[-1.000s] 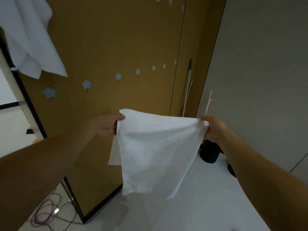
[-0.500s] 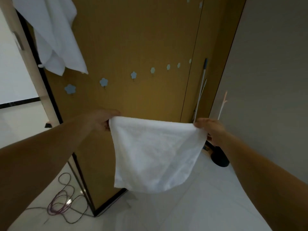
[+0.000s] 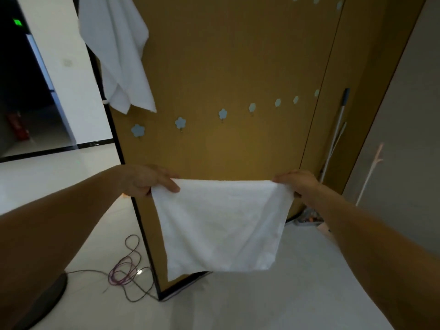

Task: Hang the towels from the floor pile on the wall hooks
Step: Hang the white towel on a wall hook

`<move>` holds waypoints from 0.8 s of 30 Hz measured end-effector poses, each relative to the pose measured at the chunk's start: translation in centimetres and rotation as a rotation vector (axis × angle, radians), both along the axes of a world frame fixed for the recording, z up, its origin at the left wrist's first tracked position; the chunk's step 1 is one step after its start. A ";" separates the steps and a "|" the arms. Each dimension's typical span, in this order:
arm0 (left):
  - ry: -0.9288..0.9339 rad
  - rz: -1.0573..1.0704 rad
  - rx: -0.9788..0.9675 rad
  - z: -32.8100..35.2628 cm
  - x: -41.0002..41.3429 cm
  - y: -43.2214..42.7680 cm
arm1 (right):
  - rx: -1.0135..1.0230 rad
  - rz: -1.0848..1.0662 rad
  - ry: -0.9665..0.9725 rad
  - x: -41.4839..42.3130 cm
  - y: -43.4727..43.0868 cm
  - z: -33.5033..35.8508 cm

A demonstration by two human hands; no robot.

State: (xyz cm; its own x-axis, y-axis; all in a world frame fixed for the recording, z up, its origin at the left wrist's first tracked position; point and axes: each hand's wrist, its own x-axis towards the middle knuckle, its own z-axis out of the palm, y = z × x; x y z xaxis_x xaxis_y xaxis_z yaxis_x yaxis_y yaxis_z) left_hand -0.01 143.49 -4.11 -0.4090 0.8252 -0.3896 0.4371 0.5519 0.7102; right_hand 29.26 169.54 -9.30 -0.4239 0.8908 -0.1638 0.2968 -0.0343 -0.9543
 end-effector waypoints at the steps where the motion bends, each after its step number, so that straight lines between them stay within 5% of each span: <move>1: 0.023 -0.009 -0.010 0.0 0.2 -0.1 | 0.027 0.095 -0.027 -0.2 0.4 0.1; 4: 0.005 0.055 -0.079 0.2 1.4 -0.6 | 0.135 0.347 -0.190 -1.2 0.4 1.1; 12: 0.329 0.549 0.197 -1.3 1.6 -1.5 | 0.466 0.311 -0.229 -6.8 2.4 1.3; 20: 0.615 0.704 0.240 -1.6 -0.4 -4.2 | 0.747 0.248 -0.123 -14.1 -1.0 1.5; 24: 0.735 0.714 0.456 -1.3 -2.5 -3.7 | 0.554 0.317 0.137 -18.1 -3.5 2.5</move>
